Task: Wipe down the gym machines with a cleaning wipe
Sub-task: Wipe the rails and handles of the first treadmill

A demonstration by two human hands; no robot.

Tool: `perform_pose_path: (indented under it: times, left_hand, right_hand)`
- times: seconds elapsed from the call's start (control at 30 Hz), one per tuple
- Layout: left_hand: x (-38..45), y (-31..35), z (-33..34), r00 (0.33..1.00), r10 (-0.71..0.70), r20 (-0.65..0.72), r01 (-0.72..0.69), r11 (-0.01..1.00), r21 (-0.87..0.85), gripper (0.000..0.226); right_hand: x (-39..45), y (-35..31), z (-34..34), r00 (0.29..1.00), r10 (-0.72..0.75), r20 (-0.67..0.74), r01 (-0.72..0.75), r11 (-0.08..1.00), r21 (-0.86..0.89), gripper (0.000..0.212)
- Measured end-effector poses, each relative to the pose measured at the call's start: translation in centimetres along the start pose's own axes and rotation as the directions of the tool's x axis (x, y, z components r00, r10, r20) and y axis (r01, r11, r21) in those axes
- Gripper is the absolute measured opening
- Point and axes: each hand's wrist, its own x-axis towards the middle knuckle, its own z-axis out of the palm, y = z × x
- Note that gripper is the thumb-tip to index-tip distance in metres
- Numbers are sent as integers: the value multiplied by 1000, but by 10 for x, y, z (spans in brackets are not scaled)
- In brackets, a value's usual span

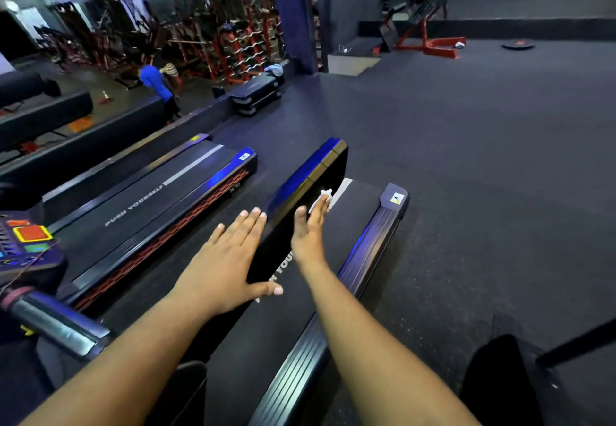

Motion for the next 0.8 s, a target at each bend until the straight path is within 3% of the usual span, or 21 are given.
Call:
perform_pose_path:
  times: [0.07,0.13,0.23,0.37,0.5,0.57,0.67,0.8]
  left_hand:
    - [0,1,-2,1000,-12,9,12,1000,-3,132]
    - [2,1,-3,1000,-22,16,22,1000,-6,130]
    - [9,3,-6,999,-28,14,28,1000,-6,129]
    - [11,5,-4,1000,-31,4,31,999,-27,130]
    - [10,5,-5,999,-47,7,47,998,-28,129]
    - [9,6,-7,998,-55,7,55,998,-24,130]
    - [8,7,-7,998,-68,12,68,998,18,133]
    - [7,9,-6,995,-100,-2,100,995,29,136]
  right_hand:
    - [45,-12,-17,993,108,-38,-108,994,-9,82]
    - [64,-17,-25,992,121,-49,-122,992,-16,82]
    - [30,-15,-15,999,12,-40,-12,1000,-19,114]
    - [-8,1,-3,990,-130,49,132,990,-57,106]
    - [65,-20,-29,999,46,-23,-47,998,-47,81]
    - [87,-32,-41,997,75,-30,-77,995,-65,87]
    - [61,-36,-33,997,-79,-1,78,984,-160,109]
    - [-18,-20,-22,891,-371,261,445,827,-345,108]
